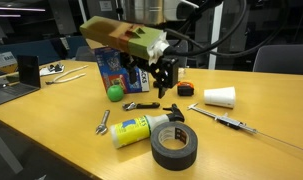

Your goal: Put the black masking tape into the box.

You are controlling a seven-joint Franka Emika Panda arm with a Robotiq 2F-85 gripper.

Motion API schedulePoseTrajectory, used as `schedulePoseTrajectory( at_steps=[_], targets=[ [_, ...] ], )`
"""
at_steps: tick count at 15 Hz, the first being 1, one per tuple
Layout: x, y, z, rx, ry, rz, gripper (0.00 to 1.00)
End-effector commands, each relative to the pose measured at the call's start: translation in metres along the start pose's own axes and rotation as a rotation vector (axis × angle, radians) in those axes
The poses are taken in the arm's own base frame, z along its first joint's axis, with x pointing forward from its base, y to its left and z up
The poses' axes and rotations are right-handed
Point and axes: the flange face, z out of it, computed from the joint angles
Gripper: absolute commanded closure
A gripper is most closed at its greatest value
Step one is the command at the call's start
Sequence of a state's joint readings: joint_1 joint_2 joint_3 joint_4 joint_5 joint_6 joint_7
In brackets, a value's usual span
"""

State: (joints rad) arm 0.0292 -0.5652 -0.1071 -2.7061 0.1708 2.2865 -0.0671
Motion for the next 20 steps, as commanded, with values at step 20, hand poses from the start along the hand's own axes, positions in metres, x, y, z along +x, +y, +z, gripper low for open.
schedulePoseTrajectory(
  at_steps=[20],
  targets=[
    [0.032,0.099,0.099,-0.376,-0.369,-0.021,0.00]
  ],
)
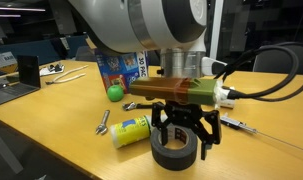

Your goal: Put the black masking tape into the box.

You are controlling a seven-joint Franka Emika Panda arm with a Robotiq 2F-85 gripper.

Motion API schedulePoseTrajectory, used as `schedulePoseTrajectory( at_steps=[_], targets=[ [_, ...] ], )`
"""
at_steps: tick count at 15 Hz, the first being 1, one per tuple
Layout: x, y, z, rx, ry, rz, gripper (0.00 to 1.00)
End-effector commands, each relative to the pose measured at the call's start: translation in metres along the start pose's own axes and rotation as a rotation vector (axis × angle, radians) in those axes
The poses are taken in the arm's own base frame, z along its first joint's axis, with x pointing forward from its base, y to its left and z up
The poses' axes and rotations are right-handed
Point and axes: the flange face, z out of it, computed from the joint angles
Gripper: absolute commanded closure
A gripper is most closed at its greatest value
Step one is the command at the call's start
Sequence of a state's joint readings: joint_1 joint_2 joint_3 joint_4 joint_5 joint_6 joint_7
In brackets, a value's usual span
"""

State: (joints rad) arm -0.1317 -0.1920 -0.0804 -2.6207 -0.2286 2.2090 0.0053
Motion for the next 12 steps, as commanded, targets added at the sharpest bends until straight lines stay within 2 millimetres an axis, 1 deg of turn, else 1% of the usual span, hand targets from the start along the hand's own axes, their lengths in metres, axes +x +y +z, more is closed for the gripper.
schedulePoseTrajectory(
  at_steps=[1,2,8,12],
  targets=[
    [0.026,0.022,-0.006,-0.046,-0.001,0.024,0.00],
    [0.028,0.026,-0.005,-0.051,0.000,0.029,0.00],
    [0.032,0.038,0.015,0.015,0.007,0.102,0.00],
    [0.041,0.044,0.012,0.060,0.030,0.153,0.00]
  ],
)
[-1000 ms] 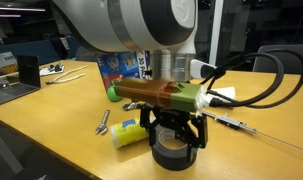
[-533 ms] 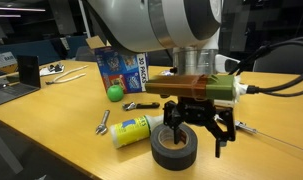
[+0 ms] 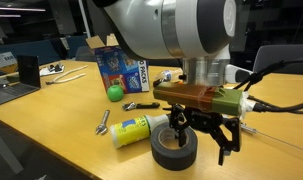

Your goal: Put the black masking tape into the box.

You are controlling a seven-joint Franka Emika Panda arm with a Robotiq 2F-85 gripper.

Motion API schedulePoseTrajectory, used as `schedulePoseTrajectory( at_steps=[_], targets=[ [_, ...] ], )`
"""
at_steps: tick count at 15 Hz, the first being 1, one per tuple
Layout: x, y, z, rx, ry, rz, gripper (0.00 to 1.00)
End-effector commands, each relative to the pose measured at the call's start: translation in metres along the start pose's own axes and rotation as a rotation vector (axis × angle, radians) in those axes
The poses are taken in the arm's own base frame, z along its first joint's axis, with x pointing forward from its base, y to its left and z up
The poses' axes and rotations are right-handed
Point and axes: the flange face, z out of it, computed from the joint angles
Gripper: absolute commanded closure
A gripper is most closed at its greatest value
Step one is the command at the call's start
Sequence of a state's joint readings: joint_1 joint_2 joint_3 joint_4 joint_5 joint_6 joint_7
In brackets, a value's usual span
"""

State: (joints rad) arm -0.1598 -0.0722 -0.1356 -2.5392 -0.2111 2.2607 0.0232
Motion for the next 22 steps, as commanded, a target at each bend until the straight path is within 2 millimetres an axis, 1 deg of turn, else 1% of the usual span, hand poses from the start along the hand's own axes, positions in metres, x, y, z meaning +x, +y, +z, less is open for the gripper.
schedulePoseTrajectory(
  at_steps=[1,4,7,8,9,11,12,13,16,17,19,21,22],
  targets=[
    [0.017,0.007,-0.004,0.039,0.034,0.057,0.00],
    [0.021,0.006,0.000,0.079,0.043,0.092,0.00],
    [0.020,0.002,0.012,0.103,0.033,0.108,0.00],
    [0.019,0.001,0.017,0.110,0.033,0.106,0.25],
    [0.019,0.000,0.021,0.114,0.034,0.106,0.26],
    [0.020,-0.002,0.025,0.124,0.033,0.112,0.42],
    [0.021,-0.002,0.027,0.131,0.031,0.117,0.51],
    [0.021,-0.003,0.028,0.139,0.028,0.122,0.58],
    [0.021,-0.004,0.026,0.153,0.022,0.137,0.80],
    [0.022,-0.003,0.024,0.154,0.020,0.138,0.89],
    [0.023,-0.002,0.016,0.146,0.011,0.135,0.83],
    [0.023,-0.003,0.002,0.132,0.010,0.130,0.84],
    [0.023,-0.004,-0.009,0.121,0.014,0.129,0.84]
  ],
)
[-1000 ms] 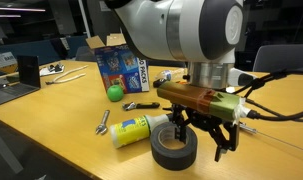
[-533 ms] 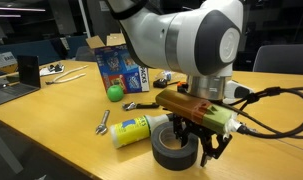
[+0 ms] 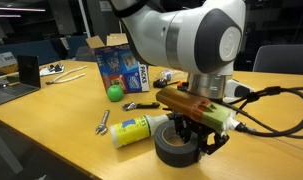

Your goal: Put the black masking tape into the box.

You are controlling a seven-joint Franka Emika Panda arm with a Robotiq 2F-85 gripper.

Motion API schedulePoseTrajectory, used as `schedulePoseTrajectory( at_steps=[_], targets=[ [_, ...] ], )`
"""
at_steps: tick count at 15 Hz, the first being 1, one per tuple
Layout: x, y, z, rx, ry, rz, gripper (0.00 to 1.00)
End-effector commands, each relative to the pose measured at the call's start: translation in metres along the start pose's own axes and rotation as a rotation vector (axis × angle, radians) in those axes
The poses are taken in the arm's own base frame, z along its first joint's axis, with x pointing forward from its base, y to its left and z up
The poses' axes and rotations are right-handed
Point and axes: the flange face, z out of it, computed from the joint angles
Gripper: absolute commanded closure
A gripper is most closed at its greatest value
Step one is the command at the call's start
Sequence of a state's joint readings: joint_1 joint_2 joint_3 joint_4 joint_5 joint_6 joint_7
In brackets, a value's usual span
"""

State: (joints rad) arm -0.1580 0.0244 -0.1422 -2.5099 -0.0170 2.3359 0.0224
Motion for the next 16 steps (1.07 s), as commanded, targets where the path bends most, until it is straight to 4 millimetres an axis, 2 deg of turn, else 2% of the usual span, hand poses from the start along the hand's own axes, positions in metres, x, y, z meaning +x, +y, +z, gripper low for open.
schedulePoseTrajectory(
  at_steps=[1,5,8,12,16],
  targets=[
    [0.004,-0.007,-0.041,-0.027,0.016,-0.005,0.84],
    [0.003,-0.022,-0.102,-0.060,0.051,-0.010,0.84],
    [0.002,-0.043,-0.160,-0.088,0.111,-0.019,0.84],
    [-0.004,-0.092,-0.237,-0.127,0.217,-0.064,0.84],
    [-0.010,-0.150,-0.297,-0.135,0.379,-0.122,0.84]
  ],
)
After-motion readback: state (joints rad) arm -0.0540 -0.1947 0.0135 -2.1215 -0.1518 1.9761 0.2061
